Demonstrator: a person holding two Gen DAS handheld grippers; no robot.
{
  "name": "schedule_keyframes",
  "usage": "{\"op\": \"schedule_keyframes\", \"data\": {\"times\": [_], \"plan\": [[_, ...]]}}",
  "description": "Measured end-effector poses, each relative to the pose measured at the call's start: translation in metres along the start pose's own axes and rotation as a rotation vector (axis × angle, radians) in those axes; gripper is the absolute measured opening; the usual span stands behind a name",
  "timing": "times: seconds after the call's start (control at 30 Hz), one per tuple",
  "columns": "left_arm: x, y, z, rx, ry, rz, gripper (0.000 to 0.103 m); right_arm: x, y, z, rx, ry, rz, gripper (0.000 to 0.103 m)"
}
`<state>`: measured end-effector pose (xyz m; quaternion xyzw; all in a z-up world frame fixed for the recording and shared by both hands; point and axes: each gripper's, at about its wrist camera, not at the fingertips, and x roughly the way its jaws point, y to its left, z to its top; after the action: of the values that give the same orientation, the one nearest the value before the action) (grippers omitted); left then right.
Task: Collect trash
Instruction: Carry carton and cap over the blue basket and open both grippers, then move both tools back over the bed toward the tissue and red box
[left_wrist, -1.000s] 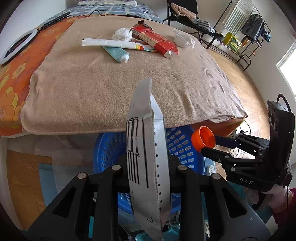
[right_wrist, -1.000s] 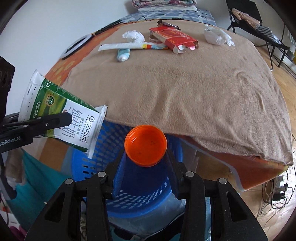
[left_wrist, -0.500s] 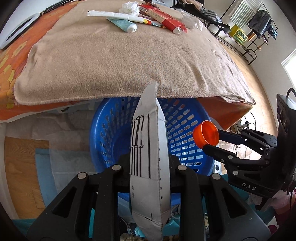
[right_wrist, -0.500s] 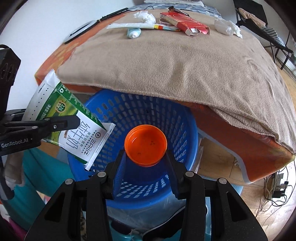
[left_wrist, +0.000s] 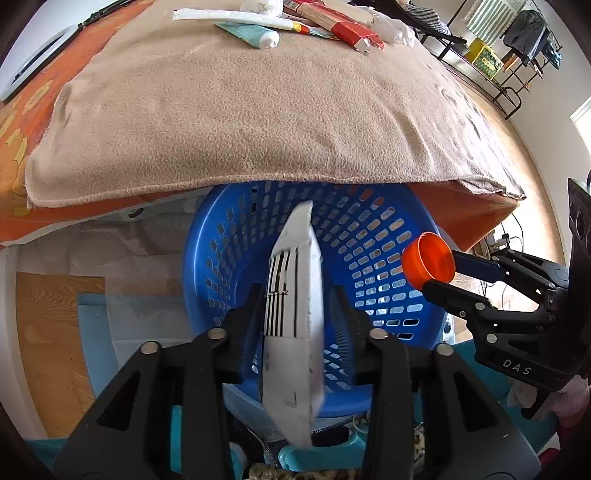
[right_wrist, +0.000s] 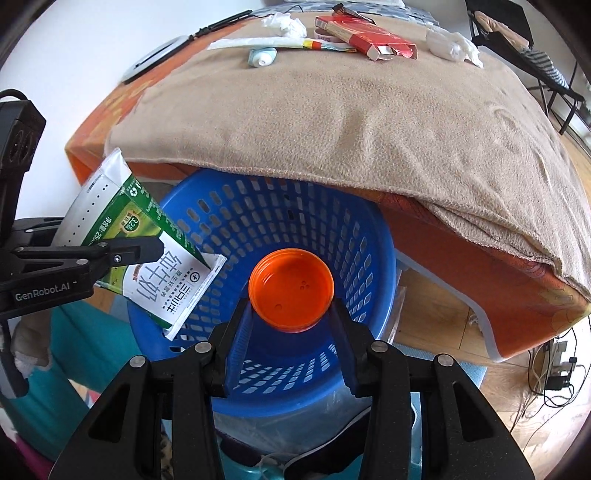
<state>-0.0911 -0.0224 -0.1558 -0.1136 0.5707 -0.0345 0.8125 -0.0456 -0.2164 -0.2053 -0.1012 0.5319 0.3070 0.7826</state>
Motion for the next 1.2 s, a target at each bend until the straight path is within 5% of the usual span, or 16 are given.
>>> {"op": "schedule_keyframes", "data": {"times": [0.07, 0.2, 0.4, 0.97, 1.2], "plan": [[-0.001, 0.001, 0.001, -0.007, -0.011, 0.008, 0.056, 0.0, -0.002, 0.0, 0.011, 0.0, 0.006, 0.042], [-0.004, 0.003, 0.003, -0.008, -0.022, 0.015, 0.056, -0.003, -0.005, 0.002, 0.029, -0.011, -0.001, 0.057], [-0.01, 0.001, 0.012, 0.004, -0.038, 0.019, 0.056, -0.007, -0.011, 0.006, 0.059, -0.023, -0.01, 0.063], [-0.027, 0.004, 0.064, 0.015, -0.103, 0.013, 0.056, -0.019, -0.032, 0.042, 0.1, -0.019, -0.018, 0.067], [-0.035, 0.0, 0.099, 0.03, -0.146, 0.011, 0.056, -0.034, -0.044, 0.076, 0.093, -0.099, -0.001, 0.067]]}}
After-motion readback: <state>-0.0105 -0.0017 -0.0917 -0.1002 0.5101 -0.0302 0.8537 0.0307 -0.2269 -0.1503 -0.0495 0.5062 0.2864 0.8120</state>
